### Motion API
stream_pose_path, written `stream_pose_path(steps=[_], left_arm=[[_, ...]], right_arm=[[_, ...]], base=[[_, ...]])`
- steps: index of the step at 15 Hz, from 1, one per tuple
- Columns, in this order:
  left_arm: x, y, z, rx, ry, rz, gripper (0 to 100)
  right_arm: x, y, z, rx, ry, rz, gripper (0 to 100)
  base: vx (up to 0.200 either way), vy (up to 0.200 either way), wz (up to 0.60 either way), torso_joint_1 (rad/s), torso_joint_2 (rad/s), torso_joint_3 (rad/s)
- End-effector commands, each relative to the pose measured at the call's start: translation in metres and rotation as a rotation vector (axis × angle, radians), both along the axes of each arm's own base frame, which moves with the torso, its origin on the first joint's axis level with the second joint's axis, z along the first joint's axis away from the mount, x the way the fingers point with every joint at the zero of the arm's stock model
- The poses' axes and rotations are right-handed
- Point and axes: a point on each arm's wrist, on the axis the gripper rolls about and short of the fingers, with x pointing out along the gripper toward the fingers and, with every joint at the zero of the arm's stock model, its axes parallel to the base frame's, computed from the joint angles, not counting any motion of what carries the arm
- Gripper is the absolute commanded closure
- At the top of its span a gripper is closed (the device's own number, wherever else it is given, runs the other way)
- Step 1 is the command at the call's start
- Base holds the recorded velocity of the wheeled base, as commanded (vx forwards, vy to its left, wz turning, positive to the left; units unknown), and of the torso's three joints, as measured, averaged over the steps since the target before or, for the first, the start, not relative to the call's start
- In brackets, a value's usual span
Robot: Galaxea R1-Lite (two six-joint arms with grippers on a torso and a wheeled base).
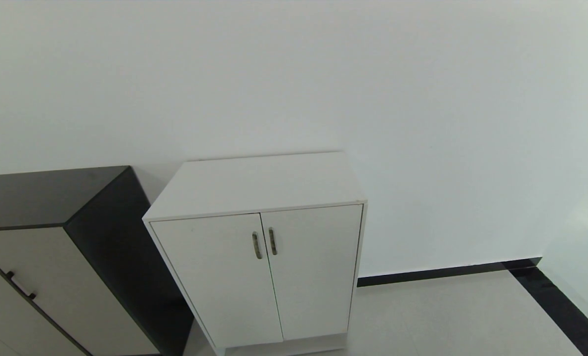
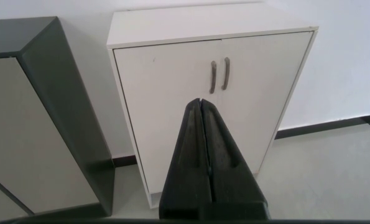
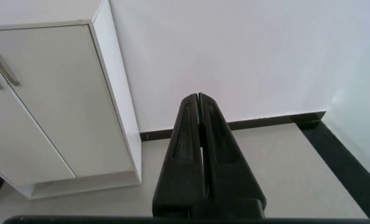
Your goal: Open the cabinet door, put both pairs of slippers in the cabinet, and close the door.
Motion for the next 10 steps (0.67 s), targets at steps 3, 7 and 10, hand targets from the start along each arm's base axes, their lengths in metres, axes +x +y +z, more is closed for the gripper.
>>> stream_pose_path(steps=[3, 7, 10], left_arm=[[0.0001, 0.0000, 0.0000, 0.000, 0.001, 0.000, 100], [0.0001, 0.0000, 0.0000, 0.000, 0.001, 0.000, 100], [0.0001, 0.0000, 0.0000, 0.000, 0.001, 0.000, 100]], right_arm=[[-0.0003, 0.0000, -0.0006, 0.004, -0.004, 0.001, 100], [-0.0004, 0.0000, -0.0007, 0.005, -0.005, 0.001, 100], [-0.0003, 0.0000, -0.0006, 0.022, -0.004, 0.001, 100]], base=[[0.000, 0.000, 0.00, 0.000, 0.00, 0.000], [0.000, 0.000, 0.00, 0.000, 0.00, 0.000], [0.000, 0.000, 0.00, 0.000, 0.00, 0.000]])
